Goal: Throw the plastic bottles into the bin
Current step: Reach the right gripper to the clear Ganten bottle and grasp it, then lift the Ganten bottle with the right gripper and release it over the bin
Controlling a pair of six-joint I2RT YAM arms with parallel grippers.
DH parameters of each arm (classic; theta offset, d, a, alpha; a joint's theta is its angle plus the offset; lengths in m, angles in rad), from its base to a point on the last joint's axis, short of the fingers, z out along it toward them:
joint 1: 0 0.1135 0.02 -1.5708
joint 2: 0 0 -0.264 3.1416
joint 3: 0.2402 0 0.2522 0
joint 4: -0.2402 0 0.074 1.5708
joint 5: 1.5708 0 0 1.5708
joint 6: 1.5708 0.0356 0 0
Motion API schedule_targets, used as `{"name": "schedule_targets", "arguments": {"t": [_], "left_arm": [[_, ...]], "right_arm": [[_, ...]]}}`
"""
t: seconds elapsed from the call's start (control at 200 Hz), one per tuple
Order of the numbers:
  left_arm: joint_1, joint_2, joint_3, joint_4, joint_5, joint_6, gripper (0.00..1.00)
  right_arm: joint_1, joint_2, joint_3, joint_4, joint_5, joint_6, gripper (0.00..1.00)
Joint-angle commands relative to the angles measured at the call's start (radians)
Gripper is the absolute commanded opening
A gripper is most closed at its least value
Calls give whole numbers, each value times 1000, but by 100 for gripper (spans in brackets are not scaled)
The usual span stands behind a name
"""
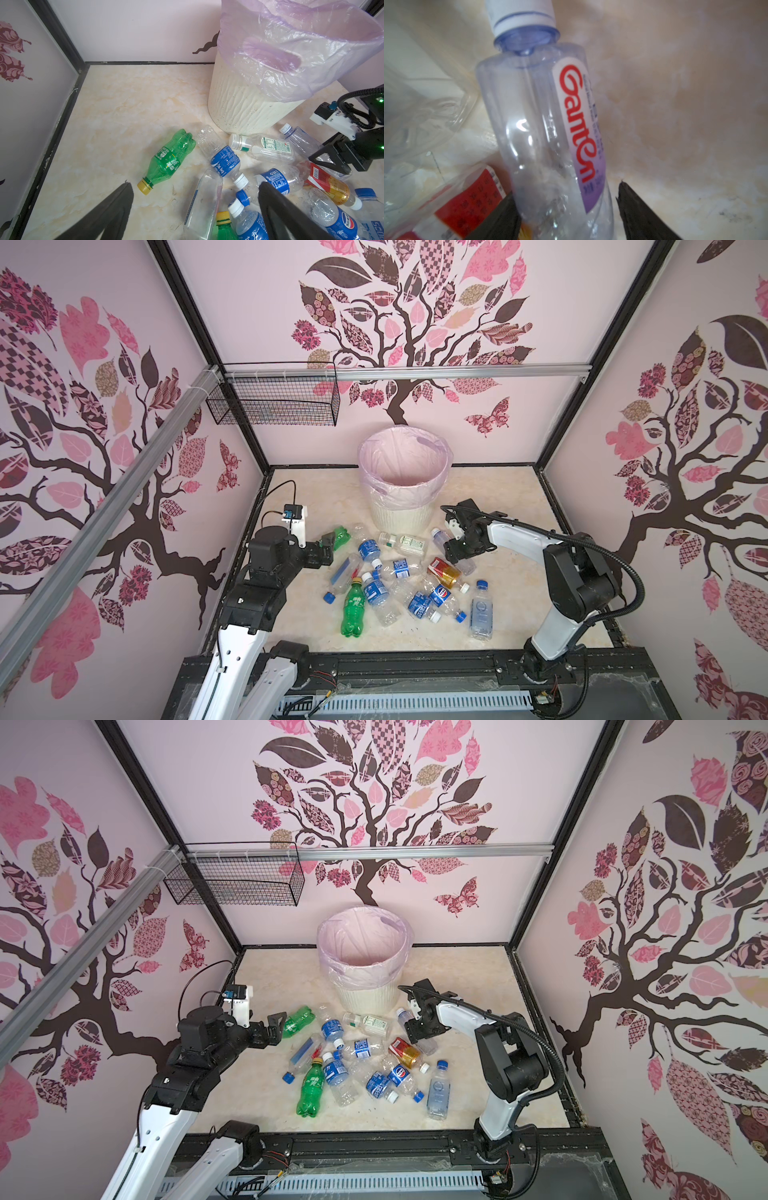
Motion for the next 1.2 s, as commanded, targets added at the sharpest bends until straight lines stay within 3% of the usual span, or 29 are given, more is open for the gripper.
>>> {"name": "schedule_targets", "arguments": {"t": [0.0, 0.36, 0.58, 0.72, 1.196], "left_arm": [[5, -9, 29, -9, 9, 7, 98], [5, 1, -36, 28, 13, -14, 98], [5, 7, -54, 48, 6, -25, 98], [8, 14, -66, 50, -36, -39, 98], [32, 57, -77, 70, 45, -29, 98]], "right_arm": [[1, 35, 33, 25, 31, 11, 71], [-1, 25, -19, 94, 93, 81, 55], [-18, -33, -47, 91, 125, 122, 54], [-51, -120, -82, 99, 120, 156, 52], [-124, -519, -79, 64, 59, 154, 51]]}}
